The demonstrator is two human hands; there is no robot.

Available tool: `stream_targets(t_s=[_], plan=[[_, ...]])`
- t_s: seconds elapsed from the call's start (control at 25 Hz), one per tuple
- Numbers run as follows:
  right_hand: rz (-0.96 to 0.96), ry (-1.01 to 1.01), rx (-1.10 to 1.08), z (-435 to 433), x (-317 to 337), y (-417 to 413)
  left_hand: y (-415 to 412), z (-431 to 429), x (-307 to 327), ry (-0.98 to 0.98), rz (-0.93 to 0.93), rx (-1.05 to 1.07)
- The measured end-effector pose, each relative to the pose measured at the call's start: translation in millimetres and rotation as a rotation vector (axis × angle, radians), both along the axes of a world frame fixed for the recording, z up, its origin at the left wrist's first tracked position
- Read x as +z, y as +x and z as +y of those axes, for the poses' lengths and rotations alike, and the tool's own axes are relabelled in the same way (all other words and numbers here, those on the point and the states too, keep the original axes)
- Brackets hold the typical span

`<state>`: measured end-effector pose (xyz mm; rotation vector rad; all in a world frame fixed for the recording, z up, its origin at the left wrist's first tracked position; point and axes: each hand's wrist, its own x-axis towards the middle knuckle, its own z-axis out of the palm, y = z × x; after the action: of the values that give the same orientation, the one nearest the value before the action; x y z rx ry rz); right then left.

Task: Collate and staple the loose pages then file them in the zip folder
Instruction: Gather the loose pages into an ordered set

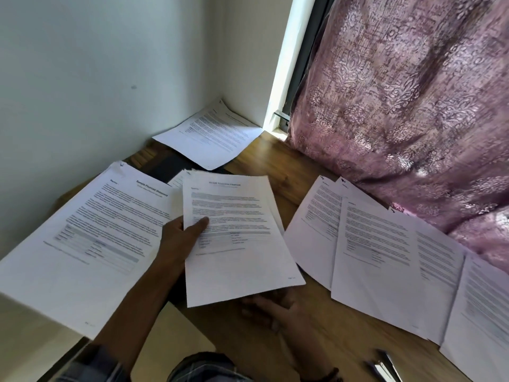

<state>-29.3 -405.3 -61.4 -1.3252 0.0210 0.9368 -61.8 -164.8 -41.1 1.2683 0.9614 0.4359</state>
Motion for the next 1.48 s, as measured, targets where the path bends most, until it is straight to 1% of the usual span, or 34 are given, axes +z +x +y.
stream_targets(t_s=[0.04, 0.08, 0.16, 0.2, 0.28, 0.32, 0.36, 0.44, 0.48, 0.56, 0.68, 0.8, 0.84, 0.96, 1.08, 1.2, 1.36, 1.44, 1.48], plan=[[0.04, 0.058, -0.025, -4, 1, 3, -1, 1, 6, 0.048, -0.026, -0.013], [0.068, 0.066, -0.08, -9, 6, 6, -2, 2, 13, 0.083, -0.058, -0.035], [0.067, 0.079, -0.206, -20, 13, 21, -4, 7, 27, 0.107, -0.129, -0.074], [0.046, 0.078, -0.235, -24, 15, 28, -5, 9, 36, 0.11, -0.163, -0.09], [-0.003, 0.05, -0.194, -28, 18, 42, -6, 12, 55, 0.123, -0.216, -0.128], [-0.051, 0.004, -0.153, -27, 20, 47, -6, 12, 65, 0.136, -0.239, -0.154], [-0.14, -0.059, -0.1, -25, 24, 51, -7, 11, 75, 0.154, -0.262, -0.183], [-0.374, -0.211, -0.033, -19, 34, 60, -9, 7, 91, 0.199, -0.309, -0.256], [-0.47, -0.247, -0.027, -16, 40, 63, -12, 5, 98, 0.21, -0.335, -0.297], [-0.591, -0.235, -0.006, -10, 50, 69, -16, 2, 109, 0.219, -0.365, -0.385], [-0.603, -0.169, 0.117, 4, 61, 74, -16, 0, 114, 0.207, -0.402, -0.518], [-0.491, -0.065, 0.185, 15, 64, 76, -16, -1, 115, 0.227, -0.444, -0.587], [-0.492, -0.012, 0.198, 15, 63, 75, -16, -1, 115, 0.231, -0.47, -0.602], [-0.592, 0.094, 0.134, 15, 63, 68, -14, 1, 112, 0.305, -0.486, -0.569], [-0.667, 0.059, -0.022, 14, 60, 69, -12, 2, 100, 0.32, -0.475, -0.488], [-0.762, -0.045, -0.101, 13, 53, 69, -10, -4, 88, 0.366, -0.47, -0.394], [-0.844, -0.095, -0.057, 7, 40, 67, 3, -19, 65, 0.32, -0.369, -0.323], [-0.824, -0.11, -0.032, 6, 38, 67, 7, -21, 55, 0.318, -0.309, -0.317], [-0.783, -0.114, -0.031, 5, 38, 69, 8, -19, 51, 0.336, -0.281, -0.314]])
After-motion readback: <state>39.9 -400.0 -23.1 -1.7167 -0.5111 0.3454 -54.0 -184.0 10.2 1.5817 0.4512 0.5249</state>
